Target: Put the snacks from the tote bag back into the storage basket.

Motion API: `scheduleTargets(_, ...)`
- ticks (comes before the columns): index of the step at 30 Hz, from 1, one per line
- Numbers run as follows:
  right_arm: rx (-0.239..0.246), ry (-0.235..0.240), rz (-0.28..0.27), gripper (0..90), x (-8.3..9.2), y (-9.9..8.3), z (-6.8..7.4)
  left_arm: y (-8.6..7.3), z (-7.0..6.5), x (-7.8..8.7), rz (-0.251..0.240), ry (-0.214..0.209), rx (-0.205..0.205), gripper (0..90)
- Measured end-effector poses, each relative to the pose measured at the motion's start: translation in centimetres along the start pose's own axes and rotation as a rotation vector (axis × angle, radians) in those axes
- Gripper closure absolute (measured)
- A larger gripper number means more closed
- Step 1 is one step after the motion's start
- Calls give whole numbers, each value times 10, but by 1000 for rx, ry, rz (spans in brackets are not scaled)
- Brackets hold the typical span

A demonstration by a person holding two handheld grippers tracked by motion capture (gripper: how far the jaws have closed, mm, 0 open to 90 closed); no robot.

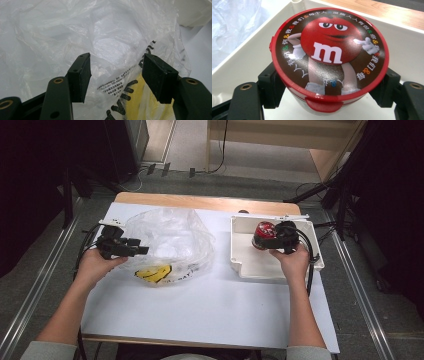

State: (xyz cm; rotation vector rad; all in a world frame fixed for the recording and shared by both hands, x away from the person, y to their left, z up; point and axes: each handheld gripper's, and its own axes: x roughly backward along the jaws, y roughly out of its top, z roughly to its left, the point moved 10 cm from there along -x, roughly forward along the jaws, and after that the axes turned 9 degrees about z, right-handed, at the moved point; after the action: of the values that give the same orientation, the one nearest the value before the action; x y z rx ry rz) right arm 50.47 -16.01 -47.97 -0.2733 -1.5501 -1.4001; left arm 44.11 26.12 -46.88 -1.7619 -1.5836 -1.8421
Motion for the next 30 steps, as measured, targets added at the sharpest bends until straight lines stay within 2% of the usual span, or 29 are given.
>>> scheduleTargets(8,-19,-24,-9,263,-1,0,-11,0,0,-1,4,0,-5,411)
scheduleTargets(14,-13,-35,-7,263,-3,-2,-17,0,-1,-2,7,-3,-5,411)
scheduleTargets(19,-13,-42,4,263,-9,-4,-22,-1,-1,-2,10,-2,-5,411)
scheduleTargets(25,-39,-53,18,263,-14,-8,-31,-1,0,-3,7,3,-6,411)
scheduleTargets(30,-35,-64,16,263,-15,-10,-36,-1,-1,-2,7,1,-4,412)
